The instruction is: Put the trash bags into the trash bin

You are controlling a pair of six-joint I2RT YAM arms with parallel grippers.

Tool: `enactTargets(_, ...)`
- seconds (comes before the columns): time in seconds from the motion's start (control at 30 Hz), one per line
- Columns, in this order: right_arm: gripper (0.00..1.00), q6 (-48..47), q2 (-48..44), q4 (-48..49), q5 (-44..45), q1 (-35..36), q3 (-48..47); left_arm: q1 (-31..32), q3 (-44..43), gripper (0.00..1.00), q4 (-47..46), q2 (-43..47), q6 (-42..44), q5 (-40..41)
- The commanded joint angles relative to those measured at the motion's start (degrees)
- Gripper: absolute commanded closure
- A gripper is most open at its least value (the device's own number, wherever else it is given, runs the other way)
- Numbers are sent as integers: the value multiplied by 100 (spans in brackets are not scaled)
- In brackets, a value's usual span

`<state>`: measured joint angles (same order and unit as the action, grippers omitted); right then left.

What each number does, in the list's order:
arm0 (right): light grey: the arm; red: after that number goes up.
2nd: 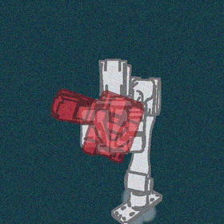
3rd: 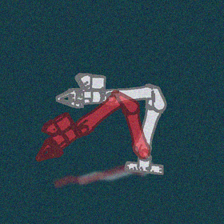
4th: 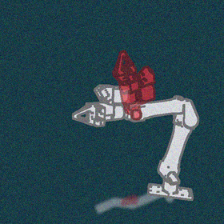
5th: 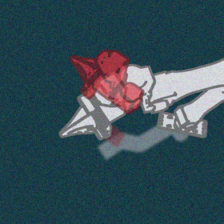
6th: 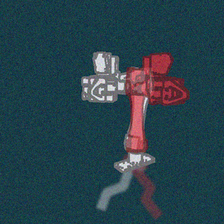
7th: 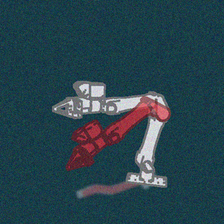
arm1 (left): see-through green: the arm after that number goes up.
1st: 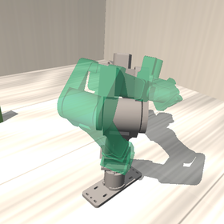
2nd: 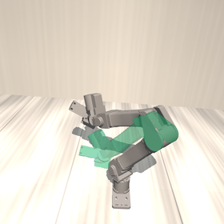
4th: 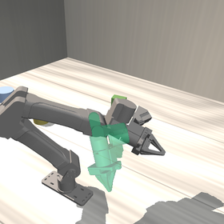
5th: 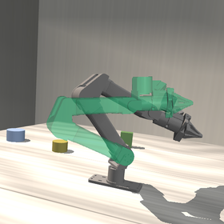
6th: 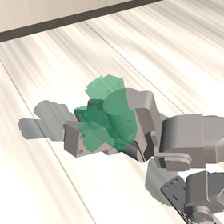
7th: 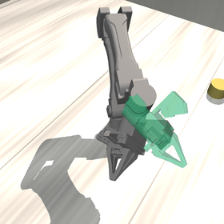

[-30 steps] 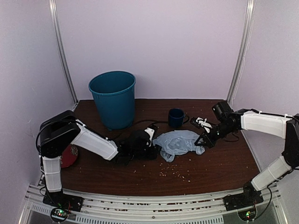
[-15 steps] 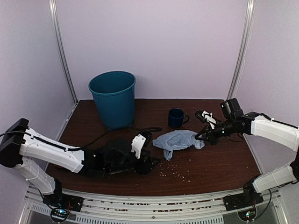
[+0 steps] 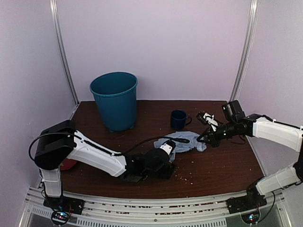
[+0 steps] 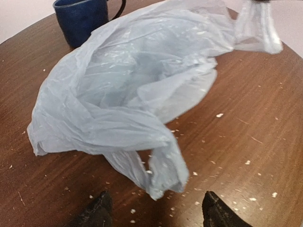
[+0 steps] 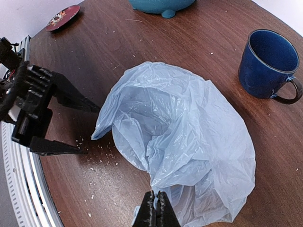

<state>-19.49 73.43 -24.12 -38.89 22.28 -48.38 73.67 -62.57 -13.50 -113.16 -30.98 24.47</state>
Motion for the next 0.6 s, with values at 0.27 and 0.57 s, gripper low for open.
enactTargets(0.27,100,-83,74,-47,190,34,-56,-719,-313,51,-1074,-537,960,183)
enactTargets(0.57,100,-109,260,-152,125,47,-168,-766,-198,40,-1755,-611,1743,-248)
